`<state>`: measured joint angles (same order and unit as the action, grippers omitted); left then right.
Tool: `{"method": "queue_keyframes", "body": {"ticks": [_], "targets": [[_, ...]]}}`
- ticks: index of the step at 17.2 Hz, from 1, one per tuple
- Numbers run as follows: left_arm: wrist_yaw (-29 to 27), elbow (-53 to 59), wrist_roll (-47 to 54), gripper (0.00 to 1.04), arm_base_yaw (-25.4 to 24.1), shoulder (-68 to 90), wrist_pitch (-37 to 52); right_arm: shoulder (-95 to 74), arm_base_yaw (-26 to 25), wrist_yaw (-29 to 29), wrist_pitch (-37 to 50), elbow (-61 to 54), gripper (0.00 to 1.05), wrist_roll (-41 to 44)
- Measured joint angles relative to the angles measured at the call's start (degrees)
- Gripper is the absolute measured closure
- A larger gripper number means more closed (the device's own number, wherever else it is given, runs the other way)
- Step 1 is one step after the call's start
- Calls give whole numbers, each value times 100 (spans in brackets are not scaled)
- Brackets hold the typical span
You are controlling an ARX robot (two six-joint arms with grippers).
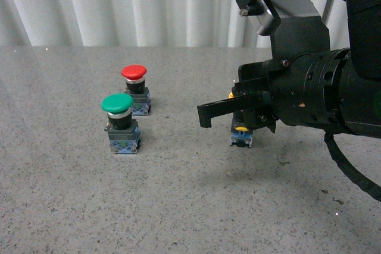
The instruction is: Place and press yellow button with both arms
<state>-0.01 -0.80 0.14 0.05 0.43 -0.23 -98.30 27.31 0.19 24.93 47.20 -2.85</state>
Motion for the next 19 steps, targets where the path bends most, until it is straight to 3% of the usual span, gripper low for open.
{"method": "queue_keyframes", "body": {"ticks": [19], "targets": [[0, 0, 0, 7, 0, 0, 0, 94, -74, -61, -46, 52, 103, 92]]}}
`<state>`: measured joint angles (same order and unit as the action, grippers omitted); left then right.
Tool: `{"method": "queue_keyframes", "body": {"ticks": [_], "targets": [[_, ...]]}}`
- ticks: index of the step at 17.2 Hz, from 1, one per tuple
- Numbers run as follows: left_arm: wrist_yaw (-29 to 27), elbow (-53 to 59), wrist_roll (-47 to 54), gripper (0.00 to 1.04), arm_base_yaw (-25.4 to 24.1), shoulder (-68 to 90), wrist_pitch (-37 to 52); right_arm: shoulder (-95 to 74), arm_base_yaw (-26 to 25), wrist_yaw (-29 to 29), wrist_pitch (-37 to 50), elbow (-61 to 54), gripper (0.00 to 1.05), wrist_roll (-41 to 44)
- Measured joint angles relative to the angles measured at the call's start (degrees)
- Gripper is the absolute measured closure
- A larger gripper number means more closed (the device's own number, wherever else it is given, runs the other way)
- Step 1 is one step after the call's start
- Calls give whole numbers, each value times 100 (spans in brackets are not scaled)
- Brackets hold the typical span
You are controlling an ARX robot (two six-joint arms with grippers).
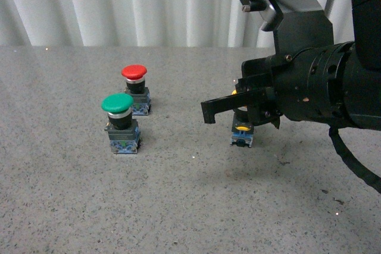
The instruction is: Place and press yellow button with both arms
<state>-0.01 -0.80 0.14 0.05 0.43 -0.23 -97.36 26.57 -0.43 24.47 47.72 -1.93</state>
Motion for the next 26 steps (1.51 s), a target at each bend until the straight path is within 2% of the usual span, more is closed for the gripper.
{"method": "queue_keyframes", "body": {"ticks": [6, 10, 12, 13, 14, 15, 16, 17, 21, 26], "targets": [[2, 0, 0, 7, 0, 0, -2, 1049, -70, 133, 511, -20, 103, -527], [0, 0, 0, 7, 0, 0, 0, 2046, -61, 216, 575, -584, 103, -975], [0, 0, 0, 7, 0, 0, 0, 2767, 13, 63, 503, -977, 103, -1152], [2, 0, 0, 7, 0, 0, 0, 3217, 149, -1062, 612, -1320, 103, -841], [-2, 0, 0, 7, 0, 0, 0, 3786, 81, -1814, 431, -1784, 103, -450], [-4, 0, 0, 7, 0, 0, 0, 4374, -278, -2223, 450, -2363, 103, -153], [0, 0, 0, 7, 0, 0, 0, 4710, -557, -2197, 481, -2677, 103, -46], [2, 0, 0, 7, 0, 0, 0, 5084, -820, -1814, 507, -3064, 103, 55], [2, 0, 0, 7, 0, 0, 0, 5864, -1467, -1174, 380, -3755, 103, 118], [0, 0, 0, 7, 0, 0, 0, 6564, -1906, -706, 90, -4179, 103, 149]]}}
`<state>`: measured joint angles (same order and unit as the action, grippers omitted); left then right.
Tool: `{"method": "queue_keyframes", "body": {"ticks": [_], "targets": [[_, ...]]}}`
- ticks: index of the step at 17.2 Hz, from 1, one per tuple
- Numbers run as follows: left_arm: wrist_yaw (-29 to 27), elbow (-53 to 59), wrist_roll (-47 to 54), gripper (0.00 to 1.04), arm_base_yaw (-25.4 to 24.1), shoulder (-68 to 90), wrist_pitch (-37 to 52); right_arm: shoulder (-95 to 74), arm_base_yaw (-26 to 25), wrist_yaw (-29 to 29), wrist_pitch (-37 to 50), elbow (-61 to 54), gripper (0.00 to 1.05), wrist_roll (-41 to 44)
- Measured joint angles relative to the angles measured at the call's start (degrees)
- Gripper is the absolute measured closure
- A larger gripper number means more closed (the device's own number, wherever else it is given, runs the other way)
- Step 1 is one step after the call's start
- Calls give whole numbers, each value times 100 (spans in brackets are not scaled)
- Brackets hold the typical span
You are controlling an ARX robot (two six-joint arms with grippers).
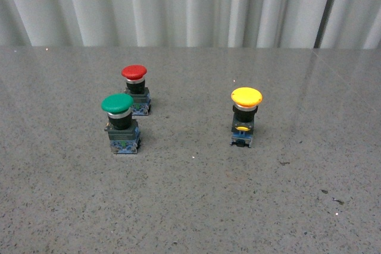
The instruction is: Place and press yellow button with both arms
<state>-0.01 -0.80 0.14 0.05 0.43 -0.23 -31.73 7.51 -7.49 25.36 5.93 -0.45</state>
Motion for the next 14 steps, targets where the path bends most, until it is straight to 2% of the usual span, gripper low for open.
{"method": "queue_keyframes", "body": {"ticks": [4, 5, 6, 7, 12, 14], "targets": [[0, 0, 0, 7, 0, 0, 0, 197, -105, 72, -92, -87, 103, 4], [0, 0, 0, 7, 0, 0, 0, 363, -236, 219, -197, -153, 103, 7], [0, 0, 0, 7, 0, 0, 0, 533, -612, 662, -317, -212, 103, 9], [-7, 0, 0, 7, 0, 0, 0, 667, -787, 680, -402, -254, 103, 7], [-2, 0, 0, 7, 0, 0, 0, 1333, -752, 748, -754, -527, 103, 9], [0, 0, 0, 7, 0, 0, 0, 1801, -752, 750, -1167, -527, 103, 9]]}}
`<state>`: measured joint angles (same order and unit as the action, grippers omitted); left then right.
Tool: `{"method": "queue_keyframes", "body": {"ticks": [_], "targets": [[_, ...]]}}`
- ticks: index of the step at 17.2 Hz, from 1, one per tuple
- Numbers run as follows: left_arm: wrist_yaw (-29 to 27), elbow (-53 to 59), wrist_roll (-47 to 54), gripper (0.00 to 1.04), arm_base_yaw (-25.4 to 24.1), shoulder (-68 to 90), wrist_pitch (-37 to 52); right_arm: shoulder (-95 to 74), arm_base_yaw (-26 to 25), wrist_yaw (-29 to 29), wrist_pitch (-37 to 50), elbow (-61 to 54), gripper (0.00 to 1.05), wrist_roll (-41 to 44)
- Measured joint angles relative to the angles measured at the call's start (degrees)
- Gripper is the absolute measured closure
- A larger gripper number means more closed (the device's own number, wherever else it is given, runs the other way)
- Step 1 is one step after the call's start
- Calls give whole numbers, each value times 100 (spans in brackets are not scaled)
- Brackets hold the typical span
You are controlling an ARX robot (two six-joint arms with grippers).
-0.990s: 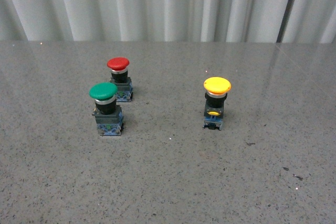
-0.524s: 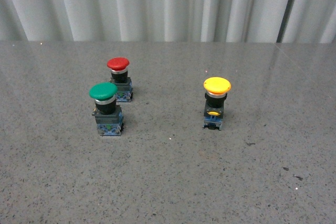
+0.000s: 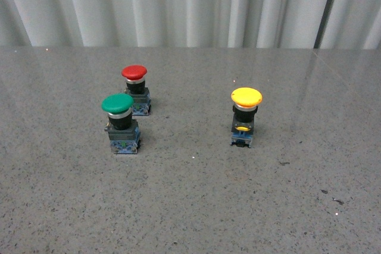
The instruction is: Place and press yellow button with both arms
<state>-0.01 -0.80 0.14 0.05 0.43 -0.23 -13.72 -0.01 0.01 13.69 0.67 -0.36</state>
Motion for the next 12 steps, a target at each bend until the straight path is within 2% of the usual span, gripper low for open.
{"method": "queue_keyframes", "body": {"ticks": [4, 6, 12], "targets": [[-2, 0, 0, 7, 0, 0, 0, 382, 0, 0, -374, 0, 103, 0], [-4, 0, 0, 7, 0, 0, 2, 1252, 0, 0, -1421, 4, 103, 0], [0, 0, 0, 7, 0, 0, 2, 1351, 0, 2, -1399, 4, 103, 0]]}}
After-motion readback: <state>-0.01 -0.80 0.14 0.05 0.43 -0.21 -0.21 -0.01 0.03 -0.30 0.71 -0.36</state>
